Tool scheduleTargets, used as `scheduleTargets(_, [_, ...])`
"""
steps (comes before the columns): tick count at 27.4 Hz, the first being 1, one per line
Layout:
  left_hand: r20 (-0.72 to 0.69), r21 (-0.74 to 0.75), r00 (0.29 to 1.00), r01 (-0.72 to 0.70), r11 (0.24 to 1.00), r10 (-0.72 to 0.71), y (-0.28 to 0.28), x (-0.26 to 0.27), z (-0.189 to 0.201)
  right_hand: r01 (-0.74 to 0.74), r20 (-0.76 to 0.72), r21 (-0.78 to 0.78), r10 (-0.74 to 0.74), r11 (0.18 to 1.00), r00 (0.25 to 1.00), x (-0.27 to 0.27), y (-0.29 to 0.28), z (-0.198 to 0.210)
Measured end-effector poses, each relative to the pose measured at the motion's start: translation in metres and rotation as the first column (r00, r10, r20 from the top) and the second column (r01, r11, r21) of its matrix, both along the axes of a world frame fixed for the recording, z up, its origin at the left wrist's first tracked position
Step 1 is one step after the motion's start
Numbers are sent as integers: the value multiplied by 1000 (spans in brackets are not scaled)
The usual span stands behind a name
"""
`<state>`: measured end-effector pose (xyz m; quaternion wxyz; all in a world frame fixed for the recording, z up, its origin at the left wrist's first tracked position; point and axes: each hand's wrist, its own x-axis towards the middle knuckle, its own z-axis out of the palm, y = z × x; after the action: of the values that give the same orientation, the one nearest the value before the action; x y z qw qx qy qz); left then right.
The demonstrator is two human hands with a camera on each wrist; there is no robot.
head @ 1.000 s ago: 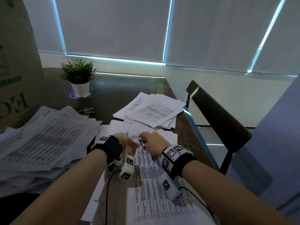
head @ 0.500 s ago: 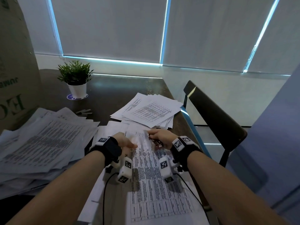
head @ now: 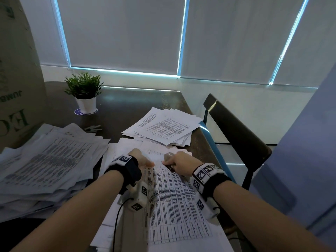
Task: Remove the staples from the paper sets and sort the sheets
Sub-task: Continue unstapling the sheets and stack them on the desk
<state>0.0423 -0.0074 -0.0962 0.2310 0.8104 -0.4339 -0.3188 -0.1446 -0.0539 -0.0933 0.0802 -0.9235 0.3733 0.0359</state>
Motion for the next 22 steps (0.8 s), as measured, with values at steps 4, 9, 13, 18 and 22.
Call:
scheduleTargets(4, [97,45,995,34,998,-38,0,-10,9,-3,-18,-16,2,1000,1000,9,0,3])
scheduleTargets(9, [164,95,982,78,992,-93,3,-14,16,0,24,-62,2,998,1000,19,-5,-10])
scheduleTargets(13, [212,169,962,134,976,-169,0,-10,19,41,46,-36,-39,999,998,27,-6,-10])
scheduleTargets(18, [303,223,931,138,965,-203,-2,-11,21,89,62,-81,-84,993,995,33,-2,-12])
scheduleTargets(22, [320,169,927,146,975,-195,0,-17,27,127,43,-94,-123,987,991,43,-4,-21])
